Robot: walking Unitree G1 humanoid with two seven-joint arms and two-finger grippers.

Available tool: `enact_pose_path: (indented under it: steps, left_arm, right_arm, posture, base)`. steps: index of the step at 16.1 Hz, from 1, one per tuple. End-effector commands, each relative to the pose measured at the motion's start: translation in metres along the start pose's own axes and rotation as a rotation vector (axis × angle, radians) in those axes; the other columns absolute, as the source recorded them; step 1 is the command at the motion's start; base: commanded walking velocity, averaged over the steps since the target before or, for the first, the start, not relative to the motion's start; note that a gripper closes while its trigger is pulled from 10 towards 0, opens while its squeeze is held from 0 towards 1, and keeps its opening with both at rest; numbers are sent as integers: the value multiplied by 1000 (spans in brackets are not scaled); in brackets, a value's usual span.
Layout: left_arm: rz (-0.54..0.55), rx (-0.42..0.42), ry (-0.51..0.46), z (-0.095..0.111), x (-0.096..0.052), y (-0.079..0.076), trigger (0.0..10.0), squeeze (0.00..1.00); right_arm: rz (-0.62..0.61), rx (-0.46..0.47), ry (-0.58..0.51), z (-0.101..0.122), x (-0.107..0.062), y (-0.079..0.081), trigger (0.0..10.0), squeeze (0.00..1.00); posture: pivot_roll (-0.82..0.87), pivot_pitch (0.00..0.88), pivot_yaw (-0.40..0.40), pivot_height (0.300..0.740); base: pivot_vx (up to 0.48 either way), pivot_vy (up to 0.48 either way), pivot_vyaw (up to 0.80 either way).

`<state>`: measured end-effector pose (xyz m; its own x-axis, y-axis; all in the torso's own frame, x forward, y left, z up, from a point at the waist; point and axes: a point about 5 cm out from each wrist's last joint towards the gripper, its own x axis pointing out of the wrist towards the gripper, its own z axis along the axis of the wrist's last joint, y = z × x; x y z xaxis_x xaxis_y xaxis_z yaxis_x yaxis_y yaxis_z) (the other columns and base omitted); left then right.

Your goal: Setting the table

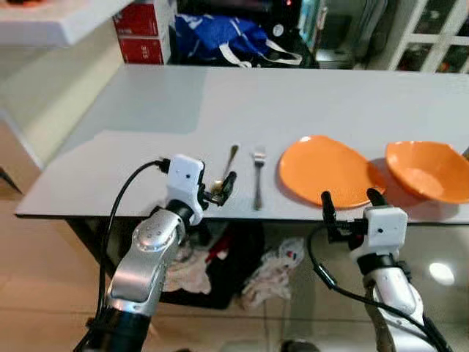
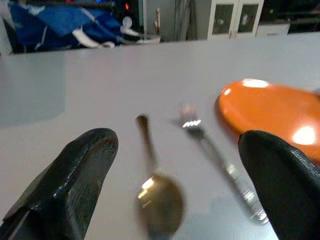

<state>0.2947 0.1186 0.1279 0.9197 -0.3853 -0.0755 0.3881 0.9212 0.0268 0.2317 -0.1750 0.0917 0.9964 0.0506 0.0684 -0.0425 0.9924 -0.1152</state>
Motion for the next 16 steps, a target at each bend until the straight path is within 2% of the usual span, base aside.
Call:
enact_pose_path:
  steps: [1, 2, 4, 8, 12, 16]
  left_arm:
    - [24, 14, -13, 4, 5, 5, 10000, 0]
    - [38, -15, 4, 1, 8, 7, 10000, 0]
    - [37, -14, 6, 1, 10, 7, 10000, 0]
    - [67, 17, -12, 6, 14, 11, 10000, 0]
    - [112, 30, -2, 2, 14, 13, 10000, 0]
    - [109, 48, -27, 7, 12, 15, 10000, 0]
  right_arm:
    - [19, -4, -7, 1, 1, 2, 10000, 0]
    - [13, -6, 2, 1, 1, 1, 10000, 0]
    - [7, -6, 8, 0, 2, 0, 10000, 0]
    - [-2, -7, 4, -1, 2, -3, 10000, 0]
    - [-23, 15, 13, 0, 5, -11, 10000, 0]
    - [-5, 19, 10, 0, 9, -9, 10000, 0]
  posture:
    - [-134, 0, 5, 736]
    - [-140, 0, 9, 736]
    - [-144, 0, 16, 736]
    - [-141, 0, 18, 736]
    - [-135, 0, 1, 736]
    - [-117, 0, -3, 736]
  base:
    - [0, 480, 0]
    - [0, 480, -550]
    - [0, 480, -675]
    - [0, 480, 0]
    - [0, 480, 0]
    - [0, 480, 0]
